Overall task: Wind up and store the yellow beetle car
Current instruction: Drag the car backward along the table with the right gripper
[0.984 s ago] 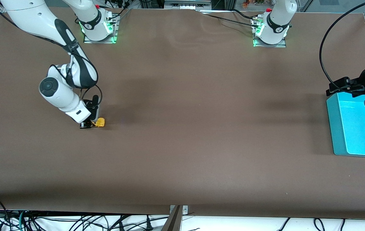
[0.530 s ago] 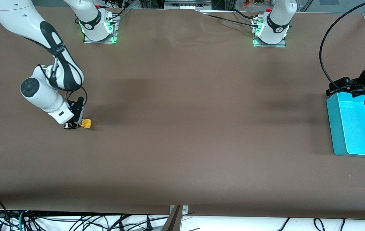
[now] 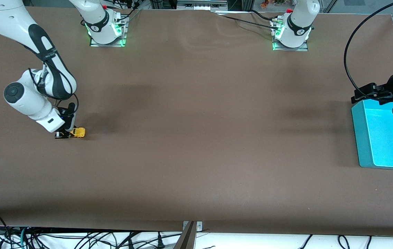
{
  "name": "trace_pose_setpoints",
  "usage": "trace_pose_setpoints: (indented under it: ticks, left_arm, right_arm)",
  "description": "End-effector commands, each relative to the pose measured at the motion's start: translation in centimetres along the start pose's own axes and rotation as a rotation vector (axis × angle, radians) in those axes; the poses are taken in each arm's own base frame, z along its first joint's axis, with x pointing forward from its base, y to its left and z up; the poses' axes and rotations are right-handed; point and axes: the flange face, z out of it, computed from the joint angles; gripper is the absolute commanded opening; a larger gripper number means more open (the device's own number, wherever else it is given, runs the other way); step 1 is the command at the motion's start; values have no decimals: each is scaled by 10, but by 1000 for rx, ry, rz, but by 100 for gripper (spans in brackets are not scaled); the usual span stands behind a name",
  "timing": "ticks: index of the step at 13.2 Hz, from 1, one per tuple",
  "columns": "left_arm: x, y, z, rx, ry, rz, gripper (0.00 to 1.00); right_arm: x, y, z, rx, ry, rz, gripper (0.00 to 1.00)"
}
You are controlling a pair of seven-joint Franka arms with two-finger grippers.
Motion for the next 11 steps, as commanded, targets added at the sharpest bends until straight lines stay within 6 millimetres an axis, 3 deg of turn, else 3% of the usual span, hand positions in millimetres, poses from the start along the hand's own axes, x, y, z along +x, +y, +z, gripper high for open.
trace_pose_setpoints:
  ticks: [1,3,5,6,8,11]
  left_arm:
    - [-1,-2,-4,19,4,21,100]
    - [-1,-2,-4,19,4,21,100]
    - [-1,-2,-4,19,4,21,100]
    - [-1,-2,-4,19,4,21,100]
    - [-2,-2,-4,19,3,21,100]
    - [-2,-2,-4,19,3,22,100]
  right_arm:
    - [-36,-29,45,67,17,-28,18]
    - [-42,-31,48,67,28,-21,20]
    - [-42,-31,50,69,33,-15,38]
    - [-37,-29,48,64,37,-20,54]
    - [-31,-19,42,66,49,-28,97]
    - [-22,-4,31,80,66,-50,100]
